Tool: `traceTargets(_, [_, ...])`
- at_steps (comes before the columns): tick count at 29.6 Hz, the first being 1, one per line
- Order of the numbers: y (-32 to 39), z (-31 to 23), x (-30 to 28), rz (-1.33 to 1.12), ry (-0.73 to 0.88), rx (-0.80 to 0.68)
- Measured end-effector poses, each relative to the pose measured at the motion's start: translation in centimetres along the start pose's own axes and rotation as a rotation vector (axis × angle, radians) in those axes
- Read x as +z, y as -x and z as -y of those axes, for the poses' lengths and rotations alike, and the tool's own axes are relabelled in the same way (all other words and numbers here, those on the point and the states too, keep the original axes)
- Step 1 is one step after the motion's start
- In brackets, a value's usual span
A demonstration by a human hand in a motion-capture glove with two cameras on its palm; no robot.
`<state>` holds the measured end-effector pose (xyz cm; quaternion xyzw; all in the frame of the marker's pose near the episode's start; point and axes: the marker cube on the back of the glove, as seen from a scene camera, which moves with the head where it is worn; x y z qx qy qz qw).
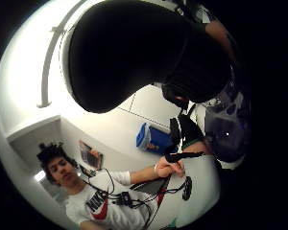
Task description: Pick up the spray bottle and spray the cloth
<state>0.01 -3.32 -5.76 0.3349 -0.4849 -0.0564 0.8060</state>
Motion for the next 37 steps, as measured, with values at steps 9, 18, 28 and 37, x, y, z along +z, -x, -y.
traceTargets(9, [-0.4, -0.2, 1.7, -0.001, 0.016, -0.039])
traceTargets(18, [-1.0, -0.4, 2.0, -0.015, 0.043, -0.033])
traceTargets(28, [-2.7, -1.8, 2.1, 0.002, 0.091, 0.005])
traceTargets(37, [-1.8, -4.2, -1.3, 0.003, 0.075, 0.046])
